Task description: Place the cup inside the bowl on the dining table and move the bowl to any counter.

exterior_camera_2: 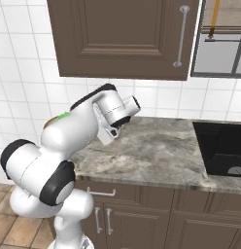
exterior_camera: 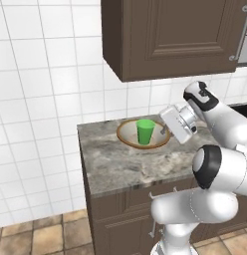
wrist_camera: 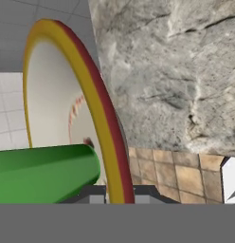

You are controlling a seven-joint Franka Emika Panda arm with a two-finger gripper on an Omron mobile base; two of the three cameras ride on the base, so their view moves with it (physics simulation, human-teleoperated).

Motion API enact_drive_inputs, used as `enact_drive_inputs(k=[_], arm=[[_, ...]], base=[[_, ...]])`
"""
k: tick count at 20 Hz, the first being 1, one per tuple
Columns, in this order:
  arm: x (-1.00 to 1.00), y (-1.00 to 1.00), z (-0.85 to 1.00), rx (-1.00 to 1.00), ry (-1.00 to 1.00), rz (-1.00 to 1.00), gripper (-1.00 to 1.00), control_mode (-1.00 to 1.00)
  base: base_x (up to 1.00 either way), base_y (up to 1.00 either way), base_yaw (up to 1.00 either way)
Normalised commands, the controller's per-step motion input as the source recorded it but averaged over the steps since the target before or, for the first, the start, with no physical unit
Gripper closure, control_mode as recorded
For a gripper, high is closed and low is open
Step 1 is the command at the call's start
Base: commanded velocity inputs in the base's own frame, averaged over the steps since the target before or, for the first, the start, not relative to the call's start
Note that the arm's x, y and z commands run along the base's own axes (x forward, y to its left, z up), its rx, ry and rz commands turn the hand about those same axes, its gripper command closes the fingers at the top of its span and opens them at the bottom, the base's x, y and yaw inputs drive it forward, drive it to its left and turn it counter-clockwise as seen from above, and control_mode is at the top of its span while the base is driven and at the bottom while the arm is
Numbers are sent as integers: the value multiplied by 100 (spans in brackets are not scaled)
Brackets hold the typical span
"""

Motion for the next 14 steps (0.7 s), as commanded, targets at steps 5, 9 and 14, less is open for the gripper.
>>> enact_drive_inputs(k=[5, 9, 14], arm=[[0, 0, 0, 0, 0, 0, 100, 100], [0, 0, 0, 0, 0, 0, 100, 100], [0, 0, 0, 0, 0, 0, 100, 100]], base=[[0, 0, 0], [0, 0, 0], [0, 0, 0]])
